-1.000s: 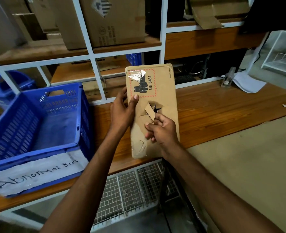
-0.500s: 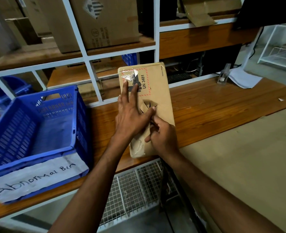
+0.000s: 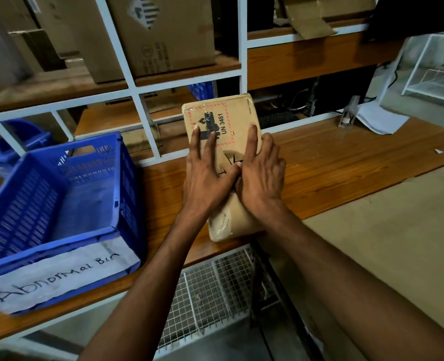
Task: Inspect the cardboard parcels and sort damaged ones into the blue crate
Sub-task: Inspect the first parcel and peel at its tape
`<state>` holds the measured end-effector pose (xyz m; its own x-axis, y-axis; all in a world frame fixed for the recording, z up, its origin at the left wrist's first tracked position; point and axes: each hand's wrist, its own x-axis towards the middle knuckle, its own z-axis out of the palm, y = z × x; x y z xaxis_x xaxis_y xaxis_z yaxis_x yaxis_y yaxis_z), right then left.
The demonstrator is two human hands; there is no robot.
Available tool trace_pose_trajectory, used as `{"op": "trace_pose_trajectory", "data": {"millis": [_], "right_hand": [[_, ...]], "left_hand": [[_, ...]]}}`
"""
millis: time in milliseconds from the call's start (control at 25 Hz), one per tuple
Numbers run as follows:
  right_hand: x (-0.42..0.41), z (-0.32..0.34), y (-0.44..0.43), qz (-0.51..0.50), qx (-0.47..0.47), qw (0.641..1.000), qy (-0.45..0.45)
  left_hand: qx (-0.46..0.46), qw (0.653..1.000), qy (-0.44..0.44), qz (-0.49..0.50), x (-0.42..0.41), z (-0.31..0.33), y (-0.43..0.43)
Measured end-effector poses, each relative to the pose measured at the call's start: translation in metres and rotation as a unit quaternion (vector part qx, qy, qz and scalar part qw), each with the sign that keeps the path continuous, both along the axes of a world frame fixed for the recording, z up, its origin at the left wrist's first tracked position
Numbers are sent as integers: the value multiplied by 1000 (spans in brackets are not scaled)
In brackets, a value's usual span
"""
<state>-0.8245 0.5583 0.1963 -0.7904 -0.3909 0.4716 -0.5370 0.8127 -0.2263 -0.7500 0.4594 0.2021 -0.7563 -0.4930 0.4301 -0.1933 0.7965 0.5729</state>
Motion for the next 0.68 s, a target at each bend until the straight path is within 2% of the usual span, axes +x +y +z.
{"op": "trace_pose_trajectory", "data": {"millis": [160,320,480,600,680], "right_hand": [[-4,4,15,64,-55,996,-25],[-6,3,29,99,-93,988,-69],[-3,-1,37,113,-163,976,-85],[-1,-4,38,124,-180,972,-92],[-4,-8,38,153,-241,948,-137]], "left_hand": [[-19,999,23,-16,2,-15,-5],[-36,995,85,-36,0,-32,-8],[-6,990,131,-43,1,-34,-10],[24,983,173,-64,6,-30,-4],[78,977,185,-69,9,-32,-7]]}}
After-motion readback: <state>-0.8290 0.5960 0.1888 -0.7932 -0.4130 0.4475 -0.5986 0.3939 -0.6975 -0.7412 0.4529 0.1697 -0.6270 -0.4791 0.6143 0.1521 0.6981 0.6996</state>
